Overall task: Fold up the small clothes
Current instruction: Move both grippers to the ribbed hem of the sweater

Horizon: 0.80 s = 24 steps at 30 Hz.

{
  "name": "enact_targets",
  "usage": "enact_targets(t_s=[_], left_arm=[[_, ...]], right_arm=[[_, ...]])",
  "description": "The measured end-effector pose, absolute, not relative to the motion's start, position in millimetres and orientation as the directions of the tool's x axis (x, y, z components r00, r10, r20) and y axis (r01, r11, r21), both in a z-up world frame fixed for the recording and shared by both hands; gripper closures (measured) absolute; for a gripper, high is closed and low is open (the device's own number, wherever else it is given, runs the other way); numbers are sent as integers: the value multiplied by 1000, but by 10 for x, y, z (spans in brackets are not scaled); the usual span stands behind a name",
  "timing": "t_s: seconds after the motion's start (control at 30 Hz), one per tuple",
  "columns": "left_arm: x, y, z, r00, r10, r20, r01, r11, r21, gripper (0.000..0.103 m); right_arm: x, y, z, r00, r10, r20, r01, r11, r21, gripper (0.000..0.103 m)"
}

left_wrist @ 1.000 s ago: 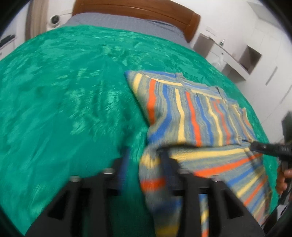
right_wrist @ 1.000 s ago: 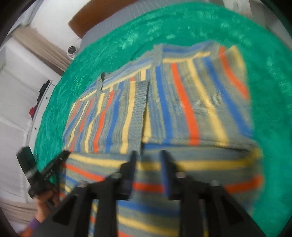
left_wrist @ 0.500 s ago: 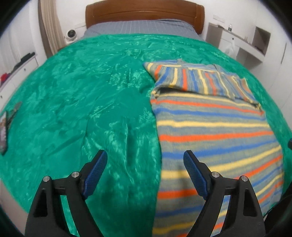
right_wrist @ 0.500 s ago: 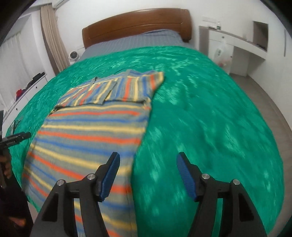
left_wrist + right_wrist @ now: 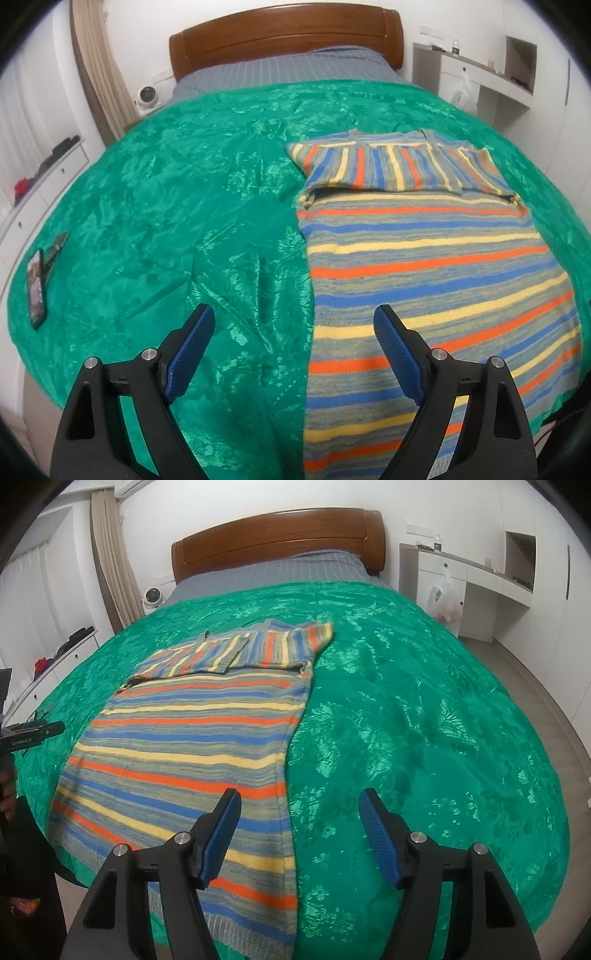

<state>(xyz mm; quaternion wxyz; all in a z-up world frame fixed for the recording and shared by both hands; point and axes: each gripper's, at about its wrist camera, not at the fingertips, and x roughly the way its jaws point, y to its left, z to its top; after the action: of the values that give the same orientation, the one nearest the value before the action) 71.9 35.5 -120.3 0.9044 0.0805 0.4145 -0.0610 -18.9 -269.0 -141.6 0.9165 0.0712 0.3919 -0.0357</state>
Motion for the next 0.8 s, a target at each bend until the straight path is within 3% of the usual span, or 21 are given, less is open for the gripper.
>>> enact_targets(t_s=[0.37,0.5,0.6,0.8], left_arm=[[690,374,-1244,632,-26,-774,173,979,108,14],[595,435,-1358,563,-59,-825,243,965,96,13],[428,573,-1556,461,-105,-881,308,950,48,13],[104,764,-1975,267,-222,-938,310,941,-134,13]], right_arm=[[-216,-2622,-1412,682,-1,-732,108,989,99,37],[-292,-2619,-1355,667,8,-745,77,994,80,37],[-422,-2645,-1326,637,17,-771,41,998,56,37],[-626,-2640,-1538,480,152,-864,-19,986,163,37]])
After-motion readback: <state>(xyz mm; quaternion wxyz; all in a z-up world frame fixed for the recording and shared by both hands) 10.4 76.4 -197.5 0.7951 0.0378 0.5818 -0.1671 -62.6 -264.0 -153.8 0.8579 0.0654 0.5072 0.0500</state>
